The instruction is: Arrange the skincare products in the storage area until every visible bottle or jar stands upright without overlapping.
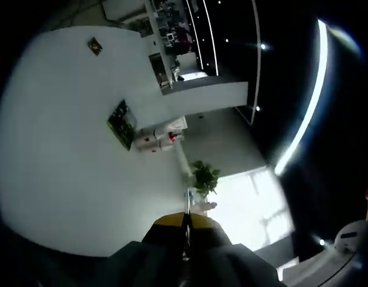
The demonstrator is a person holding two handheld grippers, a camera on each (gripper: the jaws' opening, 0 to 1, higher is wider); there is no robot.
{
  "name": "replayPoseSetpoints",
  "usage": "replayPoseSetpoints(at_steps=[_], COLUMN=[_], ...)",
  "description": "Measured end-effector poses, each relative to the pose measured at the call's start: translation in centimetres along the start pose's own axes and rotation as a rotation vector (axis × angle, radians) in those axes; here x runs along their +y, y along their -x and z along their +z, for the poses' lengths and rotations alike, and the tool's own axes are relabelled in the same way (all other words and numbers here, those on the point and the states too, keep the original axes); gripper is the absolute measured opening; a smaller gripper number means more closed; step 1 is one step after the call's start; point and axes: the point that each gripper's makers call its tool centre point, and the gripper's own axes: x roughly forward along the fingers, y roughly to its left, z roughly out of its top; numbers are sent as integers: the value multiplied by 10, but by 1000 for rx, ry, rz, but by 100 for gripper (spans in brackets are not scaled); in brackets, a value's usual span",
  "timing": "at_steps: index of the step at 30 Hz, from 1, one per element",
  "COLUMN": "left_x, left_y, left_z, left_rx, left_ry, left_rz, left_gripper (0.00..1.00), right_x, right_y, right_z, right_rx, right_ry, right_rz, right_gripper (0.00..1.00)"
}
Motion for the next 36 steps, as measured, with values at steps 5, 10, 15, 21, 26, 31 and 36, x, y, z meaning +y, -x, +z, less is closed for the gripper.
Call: replayPoseSetpoints(at_steps=[5,10,15,21,26,31,36], left_x=[-4,-5,1,13,27,40,52], left_y=[-8,-14,-17,-23,-32,-41,-49], left_z=[5,17,31,56,83,103,115], left_rx=[5,-6,-24,-36,-54,-56,-54], left_ry=[-6,-17,-13,-16,-27,-34,-32], left_rz=[-9,-10,-4,13,35,55,78], left_gripper=[1,1,1,1,1,1,1], right_x=[0,-4,-3,-7,-12,-21,-28], right_y=[5,0,-7,-9,-10,-11,-13], right_z=[9,-2,-9,-14,-13,-6,-1], right_rx=[-48,7,49,77,78,54,49], right_ry=[-8,23,50,83,90,76,64], right_rz=[0,-6,1,-12,-25,-50,-71], right_gripper=[15,16,16,16,16,16,18])
